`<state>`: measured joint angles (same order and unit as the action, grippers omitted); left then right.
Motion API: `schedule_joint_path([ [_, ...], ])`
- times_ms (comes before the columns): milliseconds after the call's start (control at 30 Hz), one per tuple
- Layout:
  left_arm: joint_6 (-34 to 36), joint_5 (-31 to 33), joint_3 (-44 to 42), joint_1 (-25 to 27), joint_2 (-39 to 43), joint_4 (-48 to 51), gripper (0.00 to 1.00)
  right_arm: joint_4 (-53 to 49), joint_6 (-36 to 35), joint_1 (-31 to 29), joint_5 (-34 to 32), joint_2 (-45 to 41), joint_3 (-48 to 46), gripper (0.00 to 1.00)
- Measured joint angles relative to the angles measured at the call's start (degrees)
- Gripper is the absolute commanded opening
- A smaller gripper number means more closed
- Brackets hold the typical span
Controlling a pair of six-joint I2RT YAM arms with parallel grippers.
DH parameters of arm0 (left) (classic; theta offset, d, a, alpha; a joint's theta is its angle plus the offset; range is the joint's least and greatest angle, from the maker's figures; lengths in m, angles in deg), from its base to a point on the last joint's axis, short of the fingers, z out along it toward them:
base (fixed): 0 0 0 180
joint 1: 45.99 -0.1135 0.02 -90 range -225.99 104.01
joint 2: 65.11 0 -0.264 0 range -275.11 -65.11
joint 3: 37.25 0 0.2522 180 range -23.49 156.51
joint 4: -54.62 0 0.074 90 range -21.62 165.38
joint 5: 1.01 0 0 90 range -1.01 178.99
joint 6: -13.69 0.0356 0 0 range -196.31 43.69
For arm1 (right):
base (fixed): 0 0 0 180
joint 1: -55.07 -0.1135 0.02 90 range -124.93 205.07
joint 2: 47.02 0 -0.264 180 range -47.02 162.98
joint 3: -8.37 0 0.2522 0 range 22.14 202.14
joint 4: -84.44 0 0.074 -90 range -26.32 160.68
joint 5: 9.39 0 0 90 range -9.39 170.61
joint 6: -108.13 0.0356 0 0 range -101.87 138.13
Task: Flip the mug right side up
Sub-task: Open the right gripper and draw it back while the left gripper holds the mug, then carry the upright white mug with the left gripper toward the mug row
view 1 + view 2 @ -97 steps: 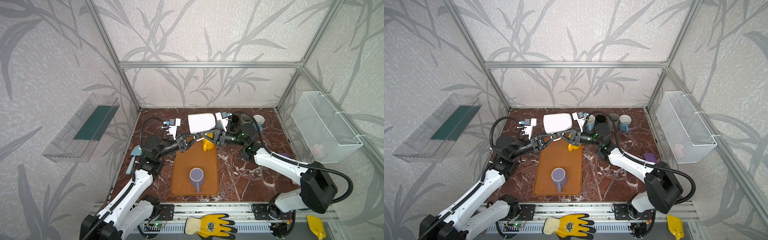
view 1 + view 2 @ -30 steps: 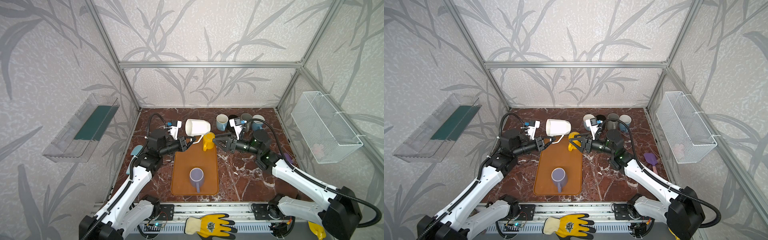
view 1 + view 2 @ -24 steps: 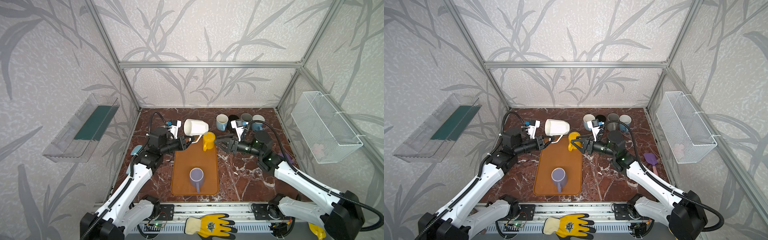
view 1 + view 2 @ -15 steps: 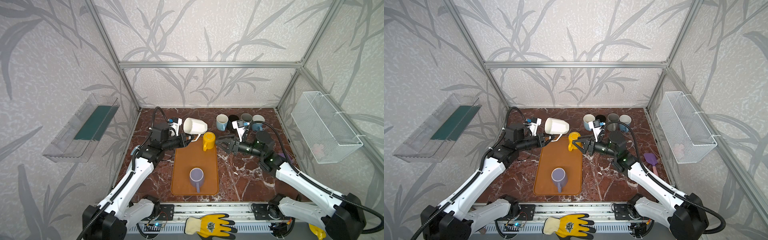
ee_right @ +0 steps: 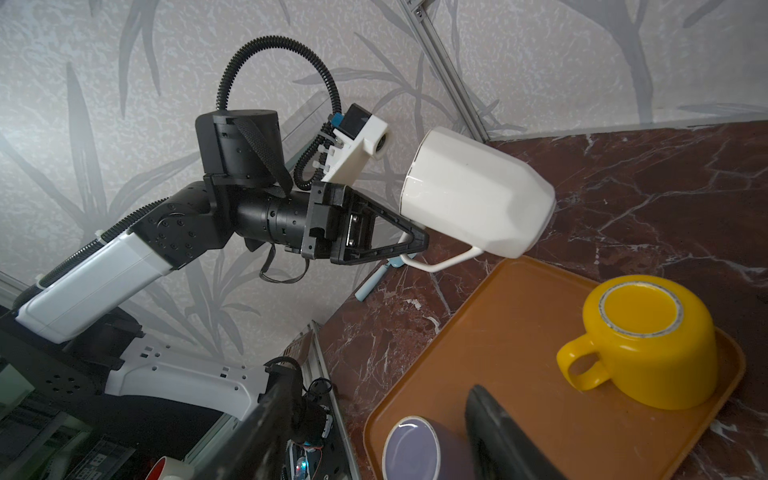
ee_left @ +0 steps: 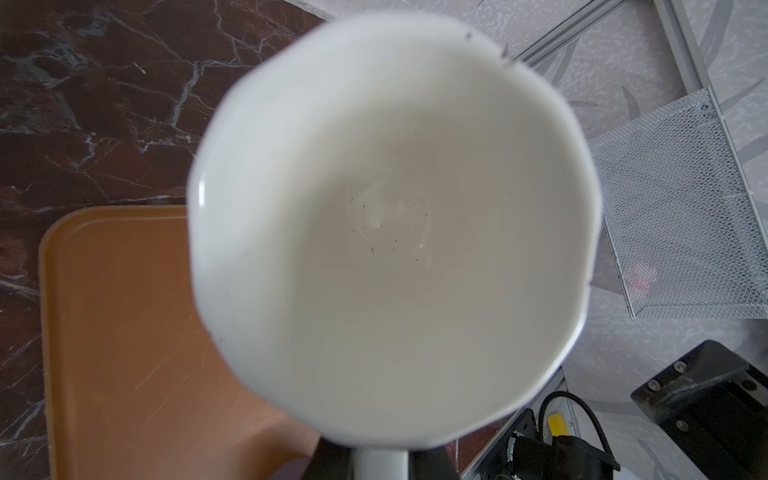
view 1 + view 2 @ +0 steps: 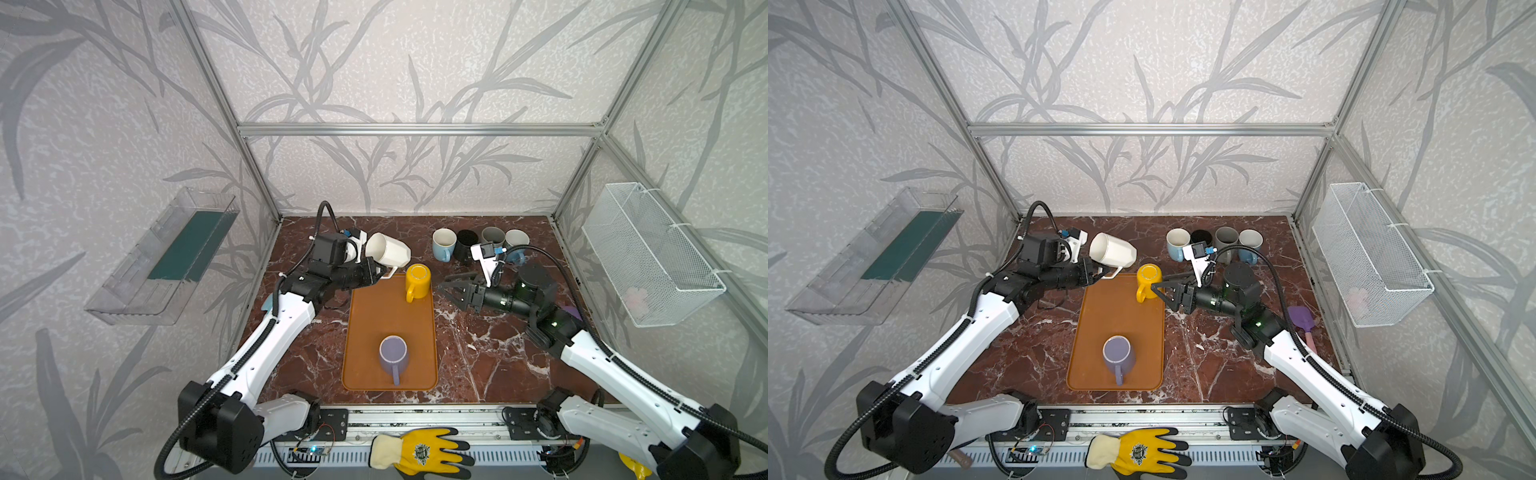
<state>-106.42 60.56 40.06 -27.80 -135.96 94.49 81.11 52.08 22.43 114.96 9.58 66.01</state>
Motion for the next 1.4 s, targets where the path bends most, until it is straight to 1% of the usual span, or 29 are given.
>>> schedule_joint_path([
  [267,1.2,3.3,6.2,0.0,-5.2,4.4,0.0,-6.3,-2.4,0.7,-2.1,-2.6,0.7,0.67],
  [400,2.6,4.9,10.1,0.0,-8.4,7.9,0.0,-6.6,-2.6,0.8,-3.0,-3.0,0.2,0.67],
  [633,5.0,7.4,15.6,-0.2,-11.0,14.3,0.0,-6.7,-2.4,2.4,-3.1,-1.6,-1.4,0.67],
  [833,8.0,9.2,22.0,-0.2,-14.8,19.9,0.0,-6.9,-2.3,3.2,-3.5,-1.5,-1.5,0.67],
  [1033,8.7,11.1,24.6,-0.2,-18.9,22.1,0.0,-7.5,-2.0,3.8,-4.0,-1.6,-1.8,0.66],
  [1200,8.0,12.3,25.0,-0.2,-22.3,22.7,0.0,-7.8,-1.8,3.9,-4.3,-1.6,-2.0,0.66],
  [1400,6.5,14.0,28.5,-0.1,-26.6,22.9,0.0,-7.9,-1.8,4.4,-4.4,-1.5,-2.5,0.66],
])
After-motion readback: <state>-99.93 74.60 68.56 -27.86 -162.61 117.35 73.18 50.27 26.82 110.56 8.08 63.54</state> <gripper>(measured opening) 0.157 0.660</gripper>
